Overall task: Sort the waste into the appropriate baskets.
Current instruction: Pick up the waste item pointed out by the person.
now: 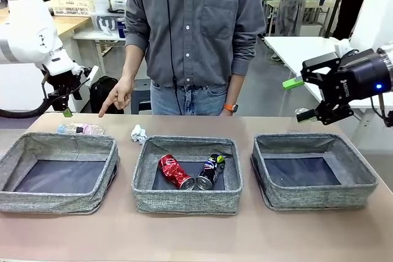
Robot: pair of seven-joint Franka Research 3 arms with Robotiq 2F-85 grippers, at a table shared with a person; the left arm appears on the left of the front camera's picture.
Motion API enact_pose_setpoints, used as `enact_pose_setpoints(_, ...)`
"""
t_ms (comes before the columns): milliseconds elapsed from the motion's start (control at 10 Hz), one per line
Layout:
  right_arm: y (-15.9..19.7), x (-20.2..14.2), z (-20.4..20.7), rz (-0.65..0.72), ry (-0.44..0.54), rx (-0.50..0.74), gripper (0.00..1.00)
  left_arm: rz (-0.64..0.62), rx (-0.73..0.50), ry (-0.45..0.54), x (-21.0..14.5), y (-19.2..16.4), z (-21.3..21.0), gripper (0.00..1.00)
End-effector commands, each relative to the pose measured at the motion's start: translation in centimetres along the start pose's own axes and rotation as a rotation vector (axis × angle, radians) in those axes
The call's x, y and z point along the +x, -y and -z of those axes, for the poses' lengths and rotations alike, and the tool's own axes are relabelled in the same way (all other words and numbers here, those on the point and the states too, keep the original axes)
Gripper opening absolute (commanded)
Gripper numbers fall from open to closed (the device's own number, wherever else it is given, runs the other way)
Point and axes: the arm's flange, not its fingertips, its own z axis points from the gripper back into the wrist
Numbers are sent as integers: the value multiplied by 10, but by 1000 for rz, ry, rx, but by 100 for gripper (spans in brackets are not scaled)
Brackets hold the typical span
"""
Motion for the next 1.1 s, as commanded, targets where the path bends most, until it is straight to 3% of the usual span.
enact_pose_setpoints(0, -1, 1, -1, -8, -9, 0, 100, 93, 5, 47, -3, -6, 14, 100)
enact_pose_setpoints(600, -1, 1, -1, -8, -9, 0, 100, 67, -239, 42, 2, -17, 55, 100)
enact_pose_setpoints(1000, -1, 1, -1, -8, -9, 0, 100, 61, -281, 56, 8, -18, 74, 100)
